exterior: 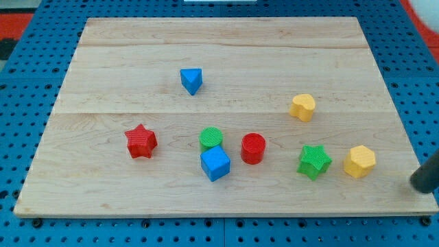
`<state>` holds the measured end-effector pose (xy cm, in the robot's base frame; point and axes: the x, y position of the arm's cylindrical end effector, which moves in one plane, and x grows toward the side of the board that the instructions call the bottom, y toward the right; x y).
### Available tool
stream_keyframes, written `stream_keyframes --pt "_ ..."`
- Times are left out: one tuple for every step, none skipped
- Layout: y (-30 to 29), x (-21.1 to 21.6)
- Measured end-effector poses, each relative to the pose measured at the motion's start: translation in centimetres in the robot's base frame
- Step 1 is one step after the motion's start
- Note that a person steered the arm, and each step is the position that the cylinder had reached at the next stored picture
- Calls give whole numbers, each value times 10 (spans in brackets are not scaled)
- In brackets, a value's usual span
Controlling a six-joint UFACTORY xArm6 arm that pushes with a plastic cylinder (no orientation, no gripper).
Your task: Adjust the yellow blocks and green star to make a triangle
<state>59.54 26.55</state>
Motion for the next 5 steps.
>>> stream_keyframes --pt "-83 0" --pt "-124 0" --pt "-126 -11" --pt "-126 -16" --pt "-126 -23"
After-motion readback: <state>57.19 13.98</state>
